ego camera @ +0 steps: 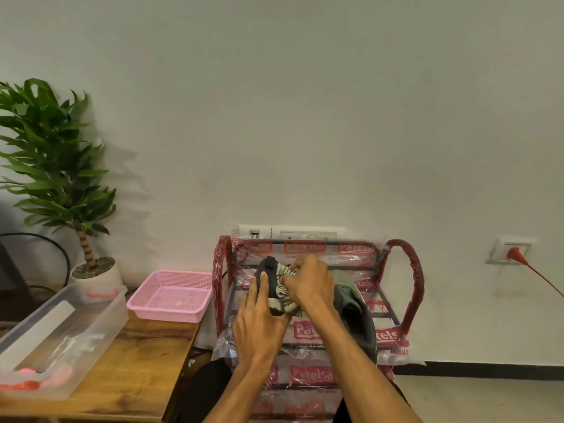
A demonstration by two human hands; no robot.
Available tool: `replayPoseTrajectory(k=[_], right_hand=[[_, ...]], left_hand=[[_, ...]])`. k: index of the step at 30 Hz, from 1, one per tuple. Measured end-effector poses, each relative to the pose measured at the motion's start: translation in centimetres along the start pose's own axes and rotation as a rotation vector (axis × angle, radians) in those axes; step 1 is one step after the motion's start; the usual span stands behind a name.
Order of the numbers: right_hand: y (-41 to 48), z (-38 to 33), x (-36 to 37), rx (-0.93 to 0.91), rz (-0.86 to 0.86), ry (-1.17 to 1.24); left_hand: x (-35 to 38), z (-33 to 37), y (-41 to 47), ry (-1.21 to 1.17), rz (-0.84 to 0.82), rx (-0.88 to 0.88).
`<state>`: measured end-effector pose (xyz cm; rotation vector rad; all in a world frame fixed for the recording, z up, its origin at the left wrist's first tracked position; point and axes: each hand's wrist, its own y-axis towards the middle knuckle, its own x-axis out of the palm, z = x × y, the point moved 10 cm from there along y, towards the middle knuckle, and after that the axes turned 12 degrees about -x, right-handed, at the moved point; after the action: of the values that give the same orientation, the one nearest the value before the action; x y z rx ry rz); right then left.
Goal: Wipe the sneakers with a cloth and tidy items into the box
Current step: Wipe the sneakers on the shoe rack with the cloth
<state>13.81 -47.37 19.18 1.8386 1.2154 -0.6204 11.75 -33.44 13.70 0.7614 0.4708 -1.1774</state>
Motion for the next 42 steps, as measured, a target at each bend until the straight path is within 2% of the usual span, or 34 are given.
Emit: replayPoseTrajectory(k=[3, 5, 13, 15, 19, 25, 28, 32, 36, 42], right_hand=[[0.6, 0.9, 0.5, 0.028, -0.157, 0.036], [0.9, 1.2, 0.6, 0.023, -0.199, 0.016], [0.1, -1.5, 0.2, -0.100, 0.044, -0.098], [-0.1, -1.5, 0.6, -0.103, 0.048, -0.080], [0.7, -0.5, 0.7, -0.036, -0.095, 0.028], [-0.5, -0.6, 0.2, -0.085, -0.291, 0.151], [-0.8, 0.6, -0.6, -0.085, -0.374, 0.117], [-0.7, 2.5, -2.4, 0.005, -0.236, 0.125], [-1.2, 0.4, -1.6, -0.073, -0.218, 0.182], [-0.8, -1.6, -1.1, -0.151, -0.023, -0.018]], left_hand=[[0.5, -0.2, -0.1, 0.041, -0.016, 0.002], [0.8, -0.2, -0.3, 0.050, -0.018, 0.007], [0.5, -0.4, -0.5, 0.005, 0.005, 0.007], [0.6, -0.7, -0.2, 0.005, -0.008, 0.007], [0.7, -0.2, -0.3, 0.038, -0.008, 0.030], [0.7, -0.5, -0.2, 0.053, -0.023, 0.013], [0.1, -0.4, -0.2, 0.031, -0.011, 0.004], [-0.4, 0.0, 0.3, 0.030, -0.010, -0.010], [-0.2, 0.4, -0.1, 0.021, -0.017, 0.005], [-0.1, 0.4, -0.3, 0.013, -0.005, 0.004]])
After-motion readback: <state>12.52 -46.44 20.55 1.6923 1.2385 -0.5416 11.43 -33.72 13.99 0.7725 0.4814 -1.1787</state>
